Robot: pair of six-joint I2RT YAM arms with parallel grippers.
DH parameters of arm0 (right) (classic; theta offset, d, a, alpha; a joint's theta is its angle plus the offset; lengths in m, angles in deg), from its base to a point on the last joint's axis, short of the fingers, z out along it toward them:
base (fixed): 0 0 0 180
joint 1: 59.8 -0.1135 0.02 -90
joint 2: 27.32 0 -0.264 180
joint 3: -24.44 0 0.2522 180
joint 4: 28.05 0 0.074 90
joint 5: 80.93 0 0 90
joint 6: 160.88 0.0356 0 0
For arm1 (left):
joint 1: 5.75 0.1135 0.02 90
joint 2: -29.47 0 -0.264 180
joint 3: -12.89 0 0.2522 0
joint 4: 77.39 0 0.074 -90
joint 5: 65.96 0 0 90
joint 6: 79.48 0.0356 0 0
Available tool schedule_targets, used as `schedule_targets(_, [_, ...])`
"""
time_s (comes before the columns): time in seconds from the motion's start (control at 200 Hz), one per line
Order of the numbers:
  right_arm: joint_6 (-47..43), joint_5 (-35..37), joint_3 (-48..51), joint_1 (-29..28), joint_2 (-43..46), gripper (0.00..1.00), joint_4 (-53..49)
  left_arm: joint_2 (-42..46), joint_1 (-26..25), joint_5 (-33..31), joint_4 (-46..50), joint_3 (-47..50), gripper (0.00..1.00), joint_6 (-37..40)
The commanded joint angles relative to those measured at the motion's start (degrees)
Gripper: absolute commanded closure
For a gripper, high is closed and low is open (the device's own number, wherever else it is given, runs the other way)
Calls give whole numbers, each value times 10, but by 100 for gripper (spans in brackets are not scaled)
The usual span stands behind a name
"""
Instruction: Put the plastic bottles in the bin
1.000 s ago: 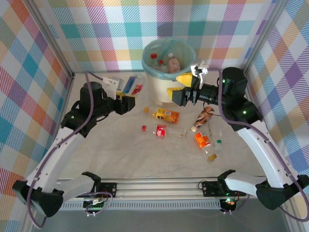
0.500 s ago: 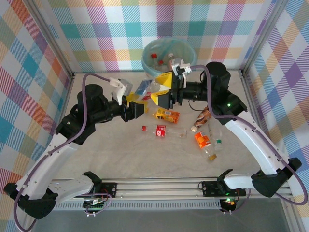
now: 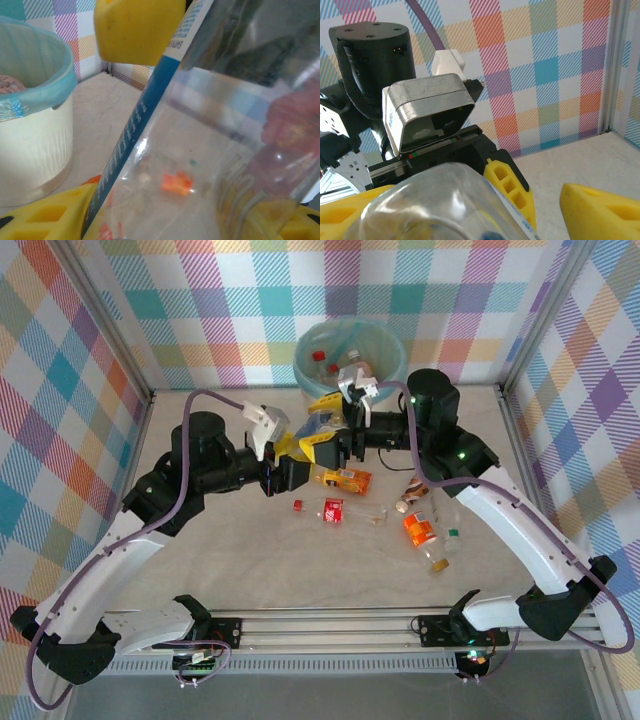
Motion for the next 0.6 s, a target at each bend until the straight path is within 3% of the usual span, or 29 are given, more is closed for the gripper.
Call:
schedule_targets(0.0, [-17, 15, -21, -4, 2, 25, -6, 2, -11, 3, 7, -21, 42, 13])
schedule_targets(0.245, [-19, 55, -31, -5, 6, 37, -23, 21, -12, -30, 0, -17, 31, 18])
schedule_targets(0.41, [-23, 77, -63, -4, -2, 39, -48, 44, -12, -42, -16, -5, 13, 18])
schedule_targets(0.595, [-71, 160, -135, -3, -29, 39, -110, 67, -11, -64, -7, 0, 9, 28])
